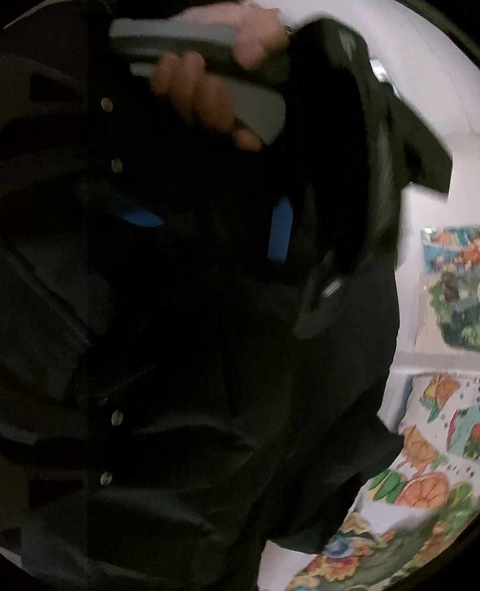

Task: Fold large clothes

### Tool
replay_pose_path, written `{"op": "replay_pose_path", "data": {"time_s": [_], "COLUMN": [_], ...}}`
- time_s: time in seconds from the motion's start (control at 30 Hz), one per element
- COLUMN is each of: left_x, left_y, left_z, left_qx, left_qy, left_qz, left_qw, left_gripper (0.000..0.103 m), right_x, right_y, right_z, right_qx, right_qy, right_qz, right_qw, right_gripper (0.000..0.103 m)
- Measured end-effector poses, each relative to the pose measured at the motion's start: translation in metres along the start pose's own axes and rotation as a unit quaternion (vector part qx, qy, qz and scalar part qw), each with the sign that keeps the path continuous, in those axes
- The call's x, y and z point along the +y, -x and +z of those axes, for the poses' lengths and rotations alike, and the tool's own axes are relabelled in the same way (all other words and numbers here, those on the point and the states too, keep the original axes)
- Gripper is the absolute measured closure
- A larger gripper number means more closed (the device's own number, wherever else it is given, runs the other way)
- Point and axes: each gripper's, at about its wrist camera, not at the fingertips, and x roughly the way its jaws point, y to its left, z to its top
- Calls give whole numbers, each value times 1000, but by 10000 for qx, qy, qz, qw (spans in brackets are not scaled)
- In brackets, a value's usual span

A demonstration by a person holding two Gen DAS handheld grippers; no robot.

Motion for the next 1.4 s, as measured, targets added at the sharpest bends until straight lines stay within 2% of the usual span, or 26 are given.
{"op": "replay_pose_path", "data": {"time_s": [0.03,0.1,0.2,0.27,0.3,0.4,0.47,0.5,0.57,0.63,0.67,0.73,0.87,1.07,1.2,1.23,1.33,1.37,1.4], "left_x": [2,3,-3,-20,-26,-46,-50,-48,-38,-28,-24,-18,-11,0,5,6,19,25,29], "left_y": [-2,-5,1,20,27,59,75,78,79,67,59,40,21,0,-8,-4,26,37,46], "left_z": [0,1,0,0,-1,0,0,0,2,1,0,-3,-5,-2,0,-1,-1,0,1], "left_qx": [14,41,-229,-741,-957,-1691,-2074,-2167,-2179,-2085,-2005,-1829,-1703,-1494,-1400,-1451,-1826,-1926,-1983], "left_qy": [22,48,-87,-497,-687,-1217,-1412,-1420,-1314,-1240,-1260,-1312,-1515,-1662,-1659,-1610,-1105,-910,-778], "left_qz": [67,138,222,567,730,1326,1789,1896,2058,2270,2384,2649,2984,3307,3349,3214,2305,2089,2006], "left_qw": [10000,9999,9995,9944,9904,9690,9513,9471,9449,9432,9419,9376,9268,9169,9169,9218,9494,9544,9562], "left_gripper": [65,90,100,101,101,102,102,102,102,102,102,102,101,101,100,99,95,91,80], "right_x": [0,-2,-6,-12,-17,-31,-55,-70,-101,-138,-156,-179,-219,-239,-234,-235,-231,-229,-227], "right_y": [3,12,28,43,57,93,119,129,134,125,119,111,72,30,11,10,23,31,39], "right_z": [-2,-8,-16,-20,-22,-29,-31,-33,-27,-28,-33,-53,-59,-75,-80,-80,-82,-82,-82], "right_qx": [14,21,-25,-178,-399,-961,-1349,-1501,-1614,-1555,-1459,-1256,-666,-214,-38,-36,-169,-237,-304], "right_qy": [-1,-23,-36,17,64,1,-263,-451,-836,-1237,-1447,-1779,-2130,-2234,-2077,-2065,-2080,-2123,-2164], "right_qz": [31,52,-20,-201,-417,-867,-1314,-1571,-1932,-2191,-2266,-2410,-2364,-2203,-2363,-2378,-2444,-2450,-2456], "right_qw": [10000,10000,10000,9996,9983,9916,9818,9751,9642,9553,9521,9458,9457,9492,9492,9491,9469,9457,9444], "right_gripper": [29,29,29,29,29,29,26,25,25,25,25,32,54,55,55,55,55,54,52]}}
